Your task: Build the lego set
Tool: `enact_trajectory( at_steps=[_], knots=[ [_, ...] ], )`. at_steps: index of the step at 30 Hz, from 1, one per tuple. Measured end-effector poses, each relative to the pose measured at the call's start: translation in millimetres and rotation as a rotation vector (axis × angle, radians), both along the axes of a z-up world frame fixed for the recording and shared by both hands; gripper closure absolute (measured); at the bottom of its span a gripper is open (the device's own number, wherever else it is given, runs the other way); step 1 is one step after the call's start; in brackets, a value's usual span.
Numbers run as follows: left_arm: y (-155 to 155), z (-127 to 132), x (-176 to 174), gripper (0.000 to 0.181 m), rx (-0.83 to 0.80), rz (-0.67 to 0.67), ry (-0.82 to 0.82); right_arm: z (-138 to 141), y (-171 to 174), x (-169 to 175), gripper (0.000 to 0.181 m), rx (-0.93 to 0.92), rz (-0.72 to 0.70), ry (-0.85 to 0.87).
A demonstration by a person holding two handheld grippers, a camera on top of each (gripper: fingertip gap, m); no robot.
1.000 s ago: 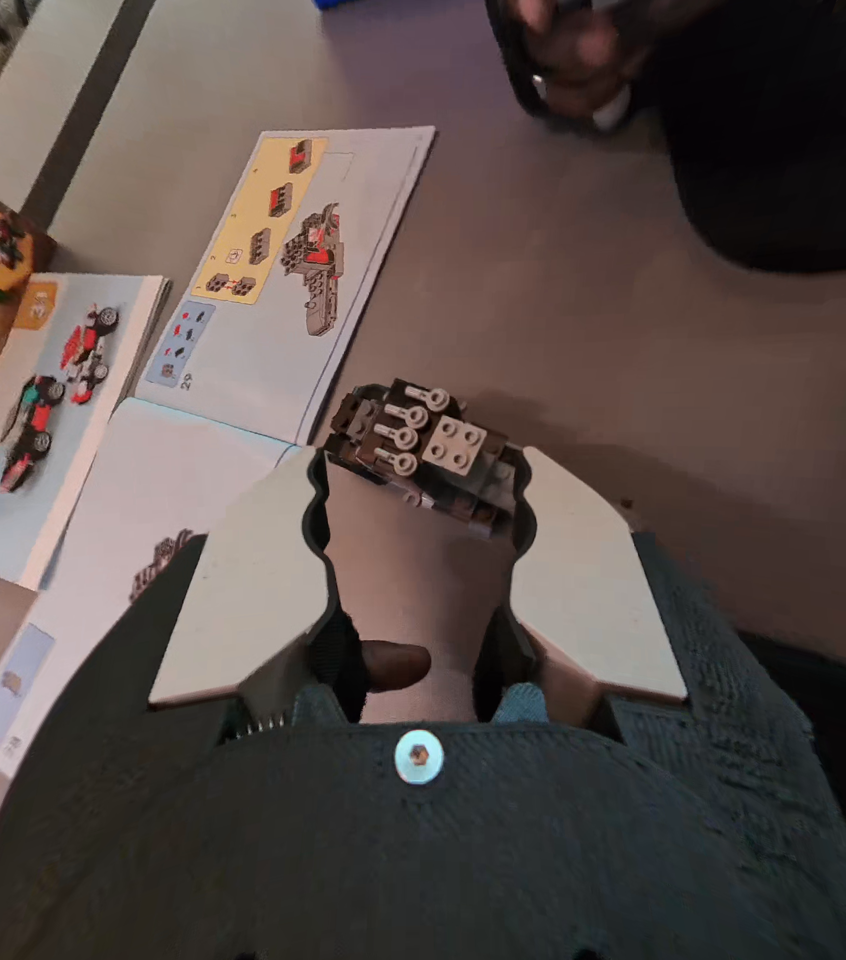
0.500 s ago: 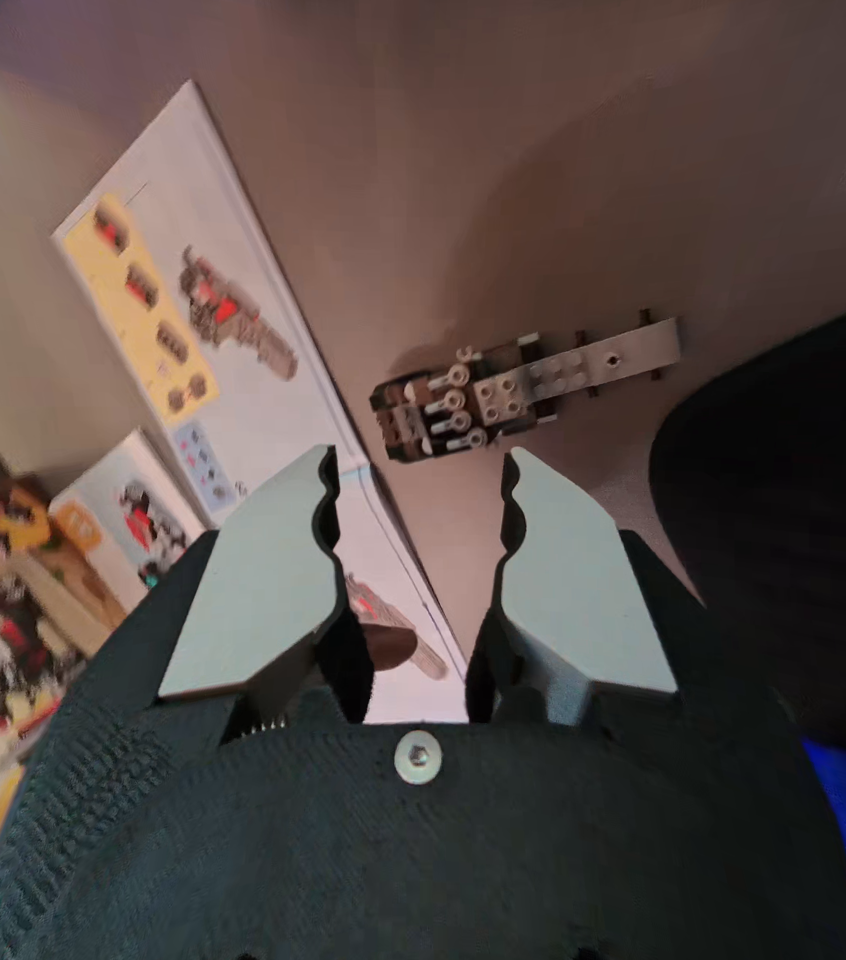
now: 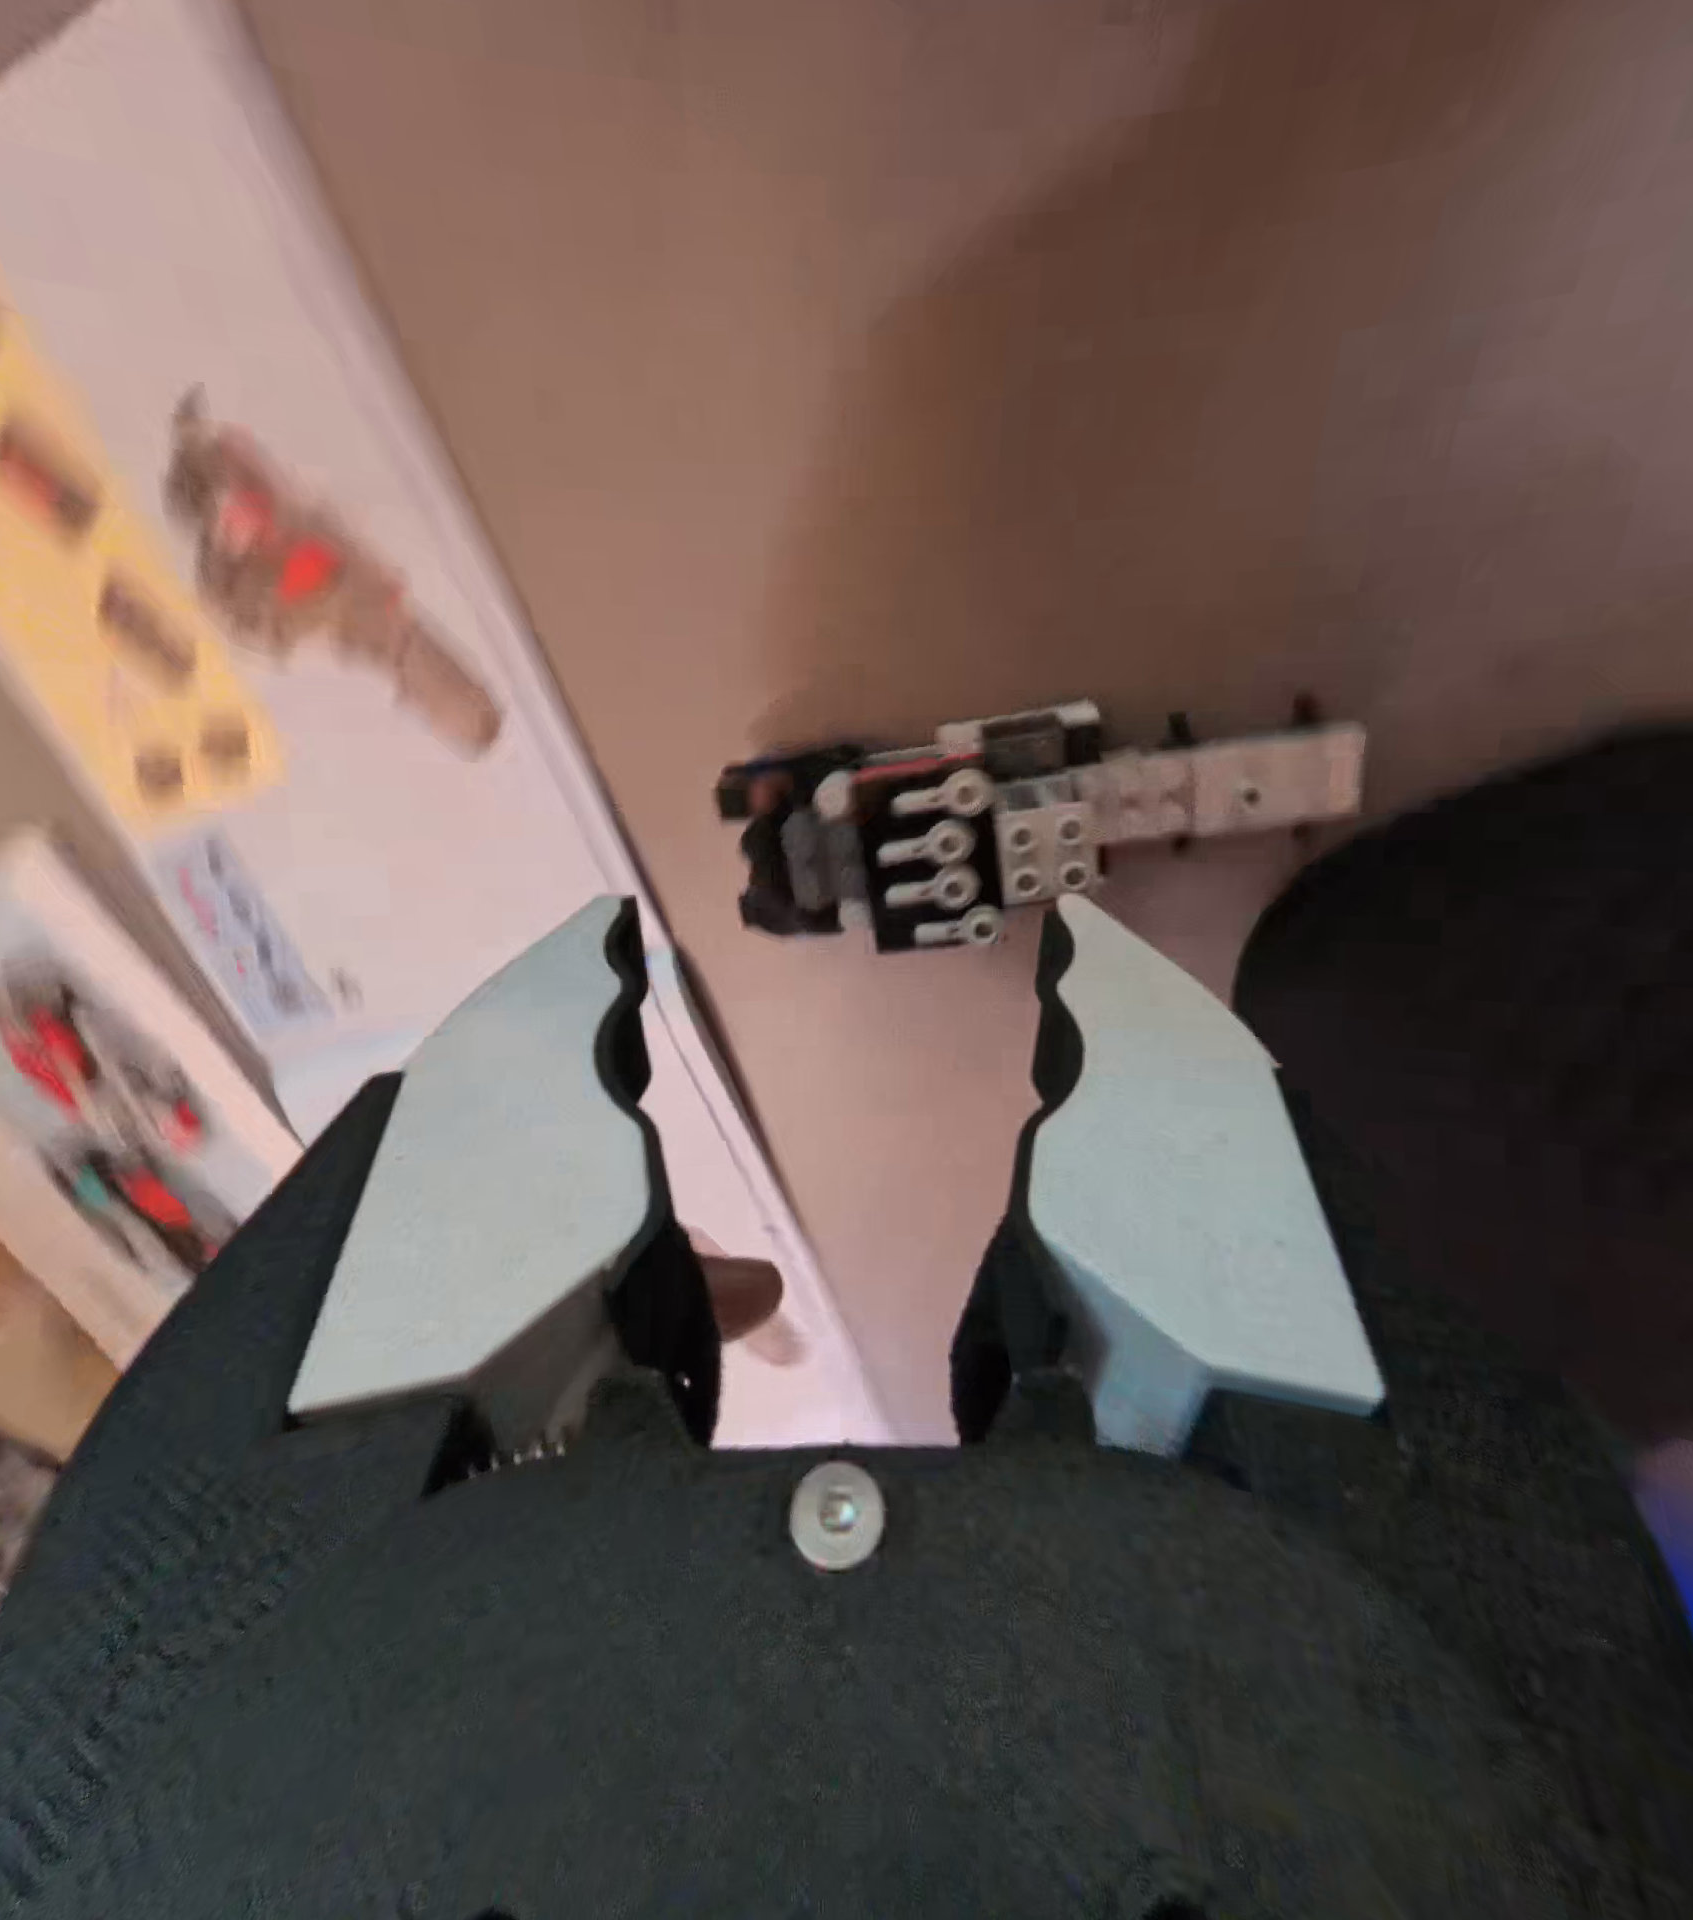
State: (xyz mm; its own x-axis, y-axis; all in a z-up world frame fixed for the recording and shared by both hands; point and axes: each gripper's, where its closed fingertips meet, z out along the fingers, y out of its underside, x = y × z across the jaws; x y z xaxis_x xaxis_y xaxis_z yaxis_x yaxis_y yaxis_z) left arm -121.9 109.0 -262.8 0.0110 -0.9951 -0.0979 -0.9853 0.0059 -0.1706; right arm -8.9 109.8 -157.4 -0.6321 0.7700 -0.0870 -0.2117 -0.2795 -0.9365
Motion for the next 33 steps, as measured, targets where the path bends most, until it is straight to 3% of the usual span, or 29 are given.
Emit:
enact_trajectory(
  at_steps=[3,5,7,10,13,16,27,33],
  knots=[
    [9,13,-4,0.098,0.058,0.622,-0.184,-2,3,-2,0.165,-0.006,-0.016,-0.02],
    [6,22,17,0.093,0.035,0.946,-0.48,-3,2,-2,0.164,-0.007,-0.007,-0.023],
    [-5,21,23,0.09,0.043,1.124,-0.611,-4,0,-4,0.165,-0.012,0.004,-0.032],
    [-10,7,8,0.091,0.187,1.298,-0.544,-6,-3,-6,0.165,-0.007,0.022,-0.046],
    [-7,-7,7,0.107,0.215,1.298,-0.467,-6,-5,-6,0.165,0.005,0.022,-0.046],
    [-5,-21,9,0.133,0.172,1.215,-0.394,-5,-4,-4,0.165,0.016,0.001,-0.036],
    [16,-22,25,0.133,0.127,0.605,-0.342,-6,2,-5,0.165,0.023,-0.044,-0.046],
    [25,-21,32,0.133,0.072,0.447,-0.373,-8,5,-6,0.165,0.015,-0.051,-0.051]
  ],
)
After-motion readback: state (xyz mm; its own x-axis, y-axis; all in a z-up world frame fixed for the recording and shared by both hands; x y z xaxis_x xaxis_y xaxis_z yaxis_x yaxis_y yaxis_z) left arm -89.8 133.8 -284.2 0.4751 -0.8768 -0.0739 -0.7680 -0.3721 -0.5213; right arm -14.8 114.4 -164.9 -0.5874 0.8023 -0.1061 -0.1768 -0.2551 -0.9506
